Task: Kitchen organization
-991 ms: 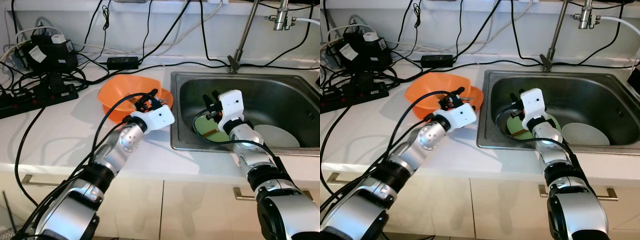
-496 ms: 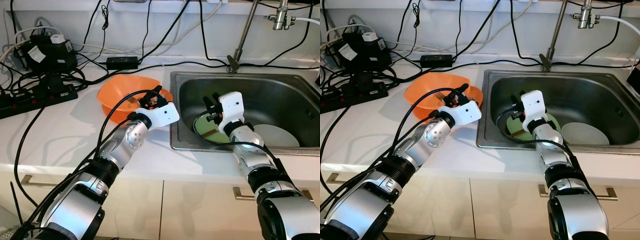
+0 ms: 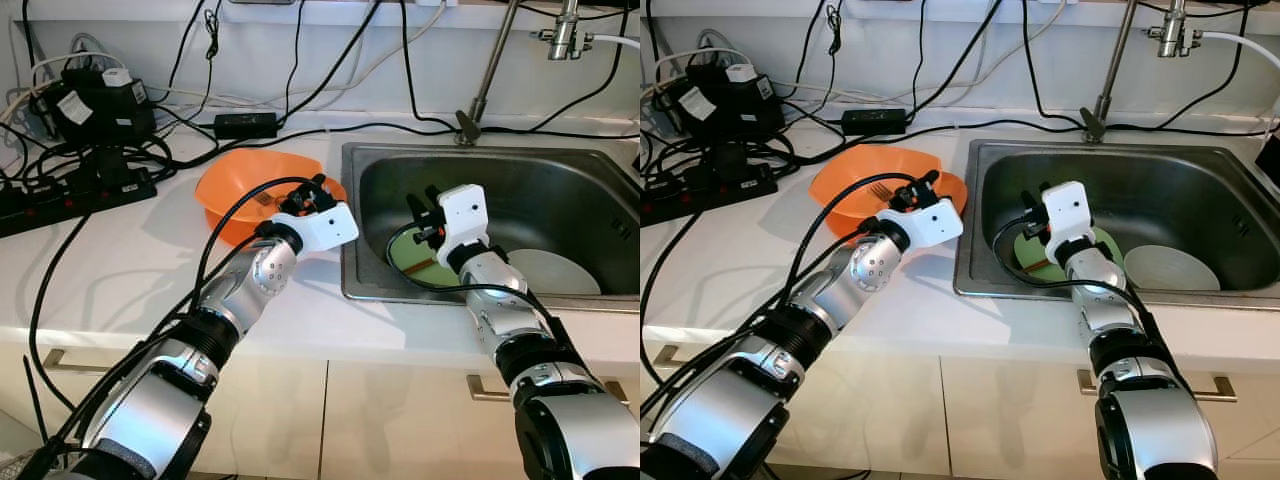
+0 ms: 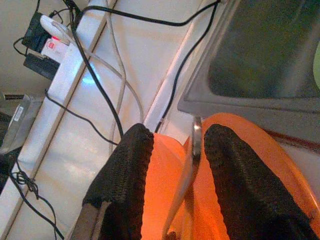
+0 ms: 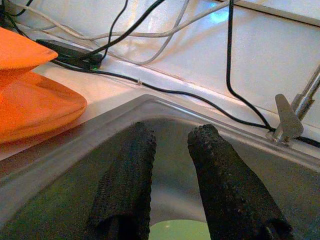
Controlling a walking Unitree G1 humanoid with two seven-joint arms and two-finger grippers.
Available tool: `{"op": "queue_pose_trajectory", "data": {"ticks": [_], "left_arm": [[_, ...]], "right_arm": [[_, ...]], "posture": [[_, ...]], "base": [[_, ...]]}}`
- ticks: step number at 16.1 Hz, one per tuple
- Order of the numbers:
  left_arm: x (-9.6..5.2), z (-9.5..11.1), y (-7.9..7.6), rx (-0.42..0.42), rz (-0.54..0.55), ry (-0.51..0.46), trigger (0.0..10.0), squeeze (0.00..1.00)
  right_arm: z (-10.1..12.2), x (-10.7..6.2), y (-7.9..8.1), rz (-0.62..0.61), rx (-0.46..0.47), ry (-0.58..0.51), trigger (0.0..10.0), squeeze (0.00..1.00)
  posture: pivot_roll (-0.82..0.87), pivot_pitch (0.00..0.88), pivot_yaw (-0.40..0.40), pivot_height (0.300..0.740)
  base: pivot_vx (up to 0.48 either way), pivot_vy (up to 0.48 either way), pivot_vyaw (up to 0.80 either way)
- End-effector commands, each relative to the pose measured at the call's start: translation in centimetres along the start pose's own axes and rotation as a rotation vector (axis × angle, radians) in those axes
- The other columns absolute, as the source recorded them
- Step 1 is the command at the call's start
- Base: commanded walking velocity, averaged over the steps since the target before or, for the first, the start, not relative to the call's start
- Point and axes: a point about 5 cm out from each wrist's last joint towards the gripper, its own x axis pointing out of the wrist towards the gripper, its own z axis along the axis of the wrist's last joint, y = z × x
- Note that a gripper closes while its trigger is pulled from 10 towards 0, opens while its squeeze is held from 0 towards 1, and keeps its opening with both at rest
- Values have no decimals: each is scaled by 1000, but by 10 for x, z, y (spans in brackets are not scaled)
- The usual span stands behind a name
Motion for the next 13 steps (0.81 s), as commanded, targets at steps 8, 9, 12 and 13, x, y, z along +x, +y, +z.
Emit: {"op": "queue_pose_trajectory", "data": {"ticks": [8,9,12,13], "left_arm": [[2,-2,2,16,10,8,0,0],[2,-2,2,17,10,8,0,0],[2,-2,2,20,10,10,0,0],[2,-2,3,21,12,10,0,0]], "right_arm": [[5,2,-2,-2,-10,-20,10000,0],[5,2,-2,-2,-10,-20,10000,0],[6,2,-2,-2,-10,-20,10000,0],[6,2,-2,-1,-9,-20,10000,0]], "posture": [[29,0,41,740],[29,0,41,740],[30,0,41,740],[30,0,40,740]], "base": [[0,0,0],[0,0,0],[0,0,0],[0,0,0]]}}
